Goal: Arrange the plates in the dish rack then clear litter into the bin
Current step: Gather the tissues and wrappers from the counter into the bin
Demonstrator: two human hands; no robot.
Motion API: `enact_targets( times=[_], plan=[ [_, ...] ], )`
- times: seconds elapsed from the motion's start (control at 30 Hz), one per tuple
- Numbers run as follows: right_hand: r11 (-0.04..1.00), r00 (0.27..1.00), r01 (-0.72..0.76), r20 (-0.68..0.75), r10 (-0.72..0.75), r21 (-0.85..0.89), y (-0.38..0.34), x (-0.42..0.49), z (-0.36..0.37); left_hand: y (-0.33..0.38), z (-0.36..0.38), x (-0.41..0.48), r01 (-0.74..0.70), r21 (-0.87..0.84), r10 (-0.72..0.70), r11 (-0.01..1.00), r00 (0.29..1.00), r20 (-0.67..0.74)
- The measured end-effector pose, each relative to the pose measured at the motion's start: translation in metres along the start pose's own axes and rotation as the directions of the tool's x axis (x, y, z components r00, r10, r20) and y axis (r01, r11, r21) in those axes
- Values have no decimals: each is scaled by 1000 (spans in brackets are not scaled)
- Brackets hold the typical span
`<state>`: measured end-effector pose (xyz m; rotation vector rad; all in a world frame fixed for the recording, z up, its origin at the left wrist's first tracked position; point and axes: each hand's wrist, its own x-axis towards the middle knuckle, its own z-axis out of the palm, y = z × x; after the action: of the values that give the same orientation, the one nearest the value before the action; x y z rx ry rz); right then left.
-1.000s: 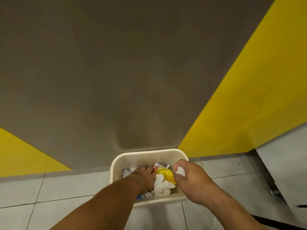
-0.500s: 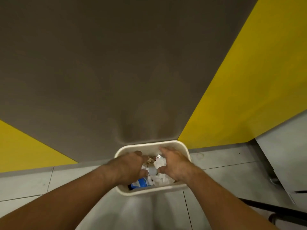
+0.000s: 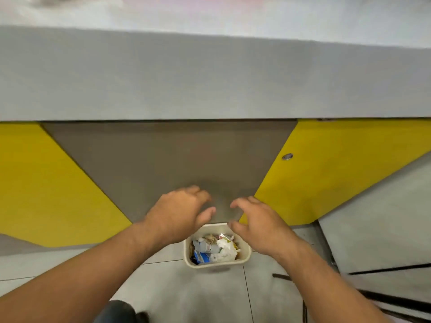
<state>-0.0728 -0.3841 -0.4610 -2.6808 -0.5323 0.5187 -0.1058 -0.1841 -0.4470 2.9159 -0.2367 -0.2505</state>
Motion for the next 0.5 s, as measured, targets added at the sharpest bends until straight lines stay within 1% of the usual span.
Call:
enact_targets(
  times=[0.17, 0.3, 0.4, 0.5],
  plan=[
    [999, 999, 35, -24, -35, -29, -67, -45, -112, 21, -126, -37, -26, -8, 26, 1000, 999, -26],
    [997, 997, 62, -50, -65, -48, -115, -72, -188, 31, -213, -63, -36, -24, 34, 999, 996, -88],
    [993, 991, 98, -82, -103, -66, -150, -83, -231, 31, -263, -77, -26, -39, 21, 999, 992, -122],
    [991, 984, 119, -125, -126, -62, -181, -85, -261, 21, -296, -88, -9, -63, -2, 998, 986, -168]
  ],
)
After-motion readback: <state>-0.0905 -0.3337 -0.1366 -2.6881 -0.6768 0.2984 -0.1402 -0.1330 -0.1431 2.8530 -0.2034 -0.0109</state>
